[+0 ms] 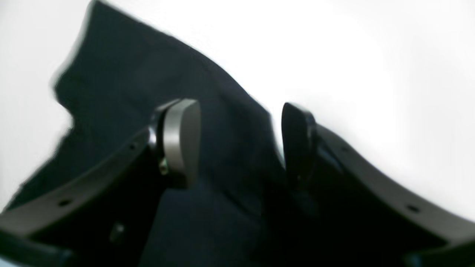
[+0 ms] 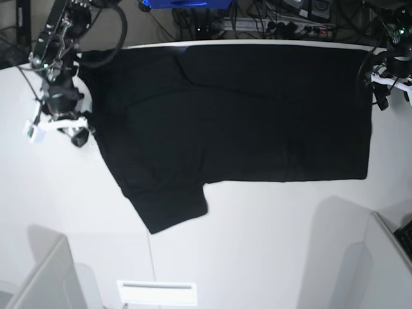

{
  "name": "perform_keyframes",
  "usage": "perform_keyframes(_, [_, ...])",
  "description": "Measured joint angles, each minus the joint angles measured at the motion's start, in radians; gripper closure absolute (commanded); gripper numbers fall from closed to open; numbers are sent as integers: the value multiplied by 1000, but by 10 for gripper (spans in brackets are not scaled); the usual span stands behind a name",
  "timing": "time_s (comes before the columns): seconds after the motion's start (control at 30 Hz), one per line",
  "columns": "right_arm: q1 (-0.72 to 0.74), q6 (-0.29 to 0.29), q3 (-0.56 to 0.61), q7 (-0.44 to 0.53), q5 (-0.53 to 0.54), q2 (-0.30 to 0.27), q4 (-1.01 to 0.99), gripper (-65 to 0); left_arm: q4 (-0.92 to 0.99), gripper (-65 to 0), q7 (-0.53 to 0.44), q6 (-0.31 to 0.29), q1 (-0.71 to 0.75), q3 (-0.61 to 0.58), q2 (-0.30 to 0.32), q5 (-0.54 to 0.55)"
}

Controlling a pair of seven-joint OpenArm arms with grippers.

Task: Fold the T-shirt properly
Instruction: 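Move both grippers down along the shirt sides toward the hem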

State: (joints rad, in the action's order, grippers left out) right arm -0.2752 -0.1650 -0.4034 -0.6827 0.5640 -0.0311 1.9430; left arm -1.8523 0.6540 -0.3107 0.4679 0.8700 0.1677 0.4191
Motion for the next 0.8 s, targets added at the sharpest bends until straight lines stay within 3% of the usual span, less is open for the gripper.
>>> perform_keyframes(0.27, [214,3,122,-39,8,-48,-181,-320,1,-462,209,0,-123,3,53,0])
perform_keyframes(0.47, [378,-3,274,-29,-3,-115,-404,-321,3,-462,211,0,-156,0,49,0])
perform_keyframes(0.7, [617,9,381,-23,-3,-130,-679,-321,4,-462,211,0,-158,0,49,0])
perform_keyframes(0.77, [671,104,404,-16,-1,-131,-772,-321,4,-462,211,0,-158,3,49,0])
perform_keyframes(0.8, [691,122,413,-5,2,-128,-812,-320,4,-462,211,0,-157,4,50,0])
